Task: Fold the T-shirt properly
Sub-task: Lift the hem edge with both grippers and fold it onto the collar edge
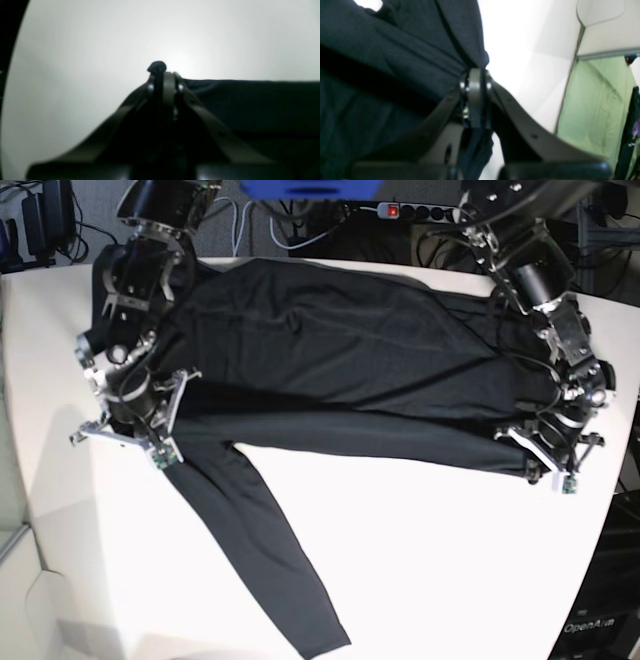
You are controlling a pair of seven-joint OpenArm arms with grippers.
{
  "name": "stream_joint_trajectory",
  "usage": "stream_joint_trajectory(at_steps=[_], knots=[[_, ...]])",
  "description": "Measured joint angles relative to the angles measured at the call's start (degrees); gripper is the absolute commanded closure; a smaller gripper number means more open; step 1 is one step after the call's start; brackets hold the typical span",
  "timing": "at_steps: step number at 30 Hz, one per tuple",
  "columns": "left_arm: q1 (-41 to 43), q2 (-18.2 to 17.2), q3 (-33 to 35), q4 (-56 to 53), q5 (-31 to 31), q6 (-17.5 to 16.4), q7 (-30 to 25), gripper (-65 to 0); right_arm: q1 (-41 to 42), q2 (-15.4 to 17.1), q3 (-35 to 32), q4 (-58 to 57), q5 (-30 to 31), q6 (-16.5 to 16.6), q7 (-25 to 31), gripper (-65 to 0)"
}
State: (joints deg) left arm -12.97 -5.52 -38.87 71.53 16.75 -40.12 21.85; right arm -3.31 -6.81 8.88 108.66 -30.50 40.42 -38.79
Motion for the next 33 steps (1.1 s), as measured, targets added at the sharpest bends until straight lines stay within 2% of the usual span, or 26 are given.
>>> stream_joint_trajectory(at_steps=[12, 18, 22, 27, 31, 33], knots=[[2.0, 0.4, -9.3, 3.9, -0.1, -0.3, 4.2, -1.9, -6.9, 0.1, 0.4, 3.2, 0.1, 0.0, 0.8, -0.6], [6.2, 0.6, -10.1, 6.2, 0.0, -0.3, 4.6, -1.9, -11.0, 0.0, 0.4, 3.5, 0.5, 0.0, 1.3, -0.6], [7.8, 1.0, -10.0, 9.0, -0.2, -0.3, 4.2, -1.9, -14.3, 0.0, 1.8, 4.2, 0.6, 0.0, 7.3, -0.6], [9.5, 1.9, -9.9, 10.7, -0.2, -0.5, 4.6, -1.9, -18.3, -0.1, 4.6, 4.2, 0.5, 0.0, 11.5, -0.6], [11.2, 2.5, -10.0, 13.6, -0.2, -0.5, 8.1, -1.9, -20.0, -0.2, 6.9, 4.2, 0.9, 0.0, 15.8, -0.6], [11.9, 2.5, -9.9, 14.9, -0.2, -0.4, 8.6, -1.9, -21.4, -0.4, 8.4, 4.2, 3.6, 0.0, 17.0, -0.6]])
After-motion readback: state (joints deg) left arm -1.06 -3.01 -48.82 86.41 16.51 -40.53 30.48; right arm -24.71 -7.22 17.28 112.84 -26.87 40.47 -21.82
